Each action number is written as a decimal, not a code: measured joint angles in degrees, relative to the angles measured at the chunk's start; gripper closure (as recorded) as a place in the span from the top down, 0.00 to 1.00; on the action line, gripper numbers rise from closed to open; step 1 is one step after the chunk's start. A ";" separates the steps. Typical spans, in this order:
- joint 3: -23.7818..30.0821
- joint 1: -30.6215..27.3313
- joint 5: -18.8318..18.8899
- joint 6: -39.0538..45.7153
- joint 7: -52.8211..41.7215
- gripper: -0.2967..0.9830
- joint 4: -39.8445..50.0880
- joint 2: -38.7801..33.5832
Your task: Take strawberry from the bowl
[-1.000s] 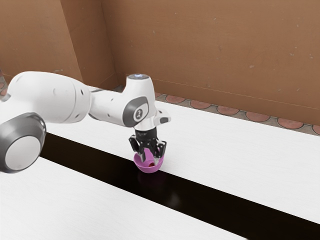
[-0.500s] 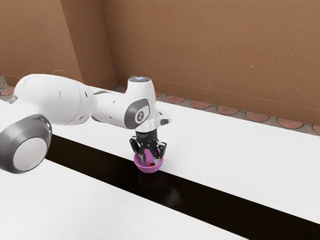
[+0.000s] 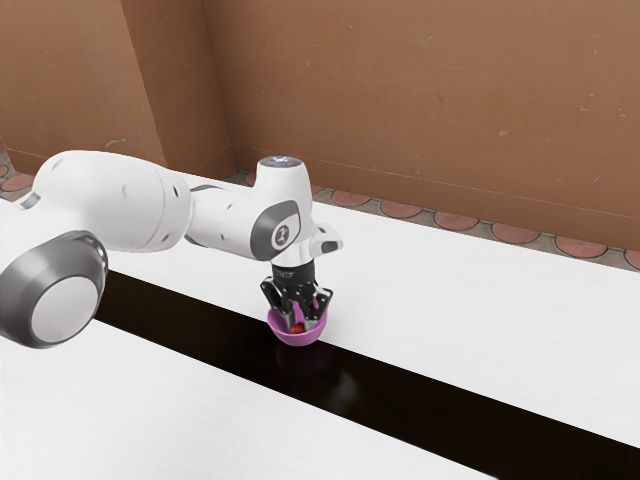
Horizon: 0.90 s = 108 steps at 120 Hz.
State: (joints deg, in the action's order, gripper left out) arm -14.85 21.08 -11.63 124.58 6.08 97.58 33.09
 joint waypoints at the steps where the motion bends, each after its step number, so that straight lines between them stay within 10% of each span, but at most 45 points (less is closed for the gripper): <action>1: 0.00 0.00 0.00 0.00 0.00 0.35 0.00 0.00; 108: -0.25 0.59 1.38 -0.05 1.57 0.26 -0.36 -4.88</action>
State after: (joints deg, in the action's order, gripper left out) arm -15.10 21.66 -10.25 124.53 7.66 97.22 28.21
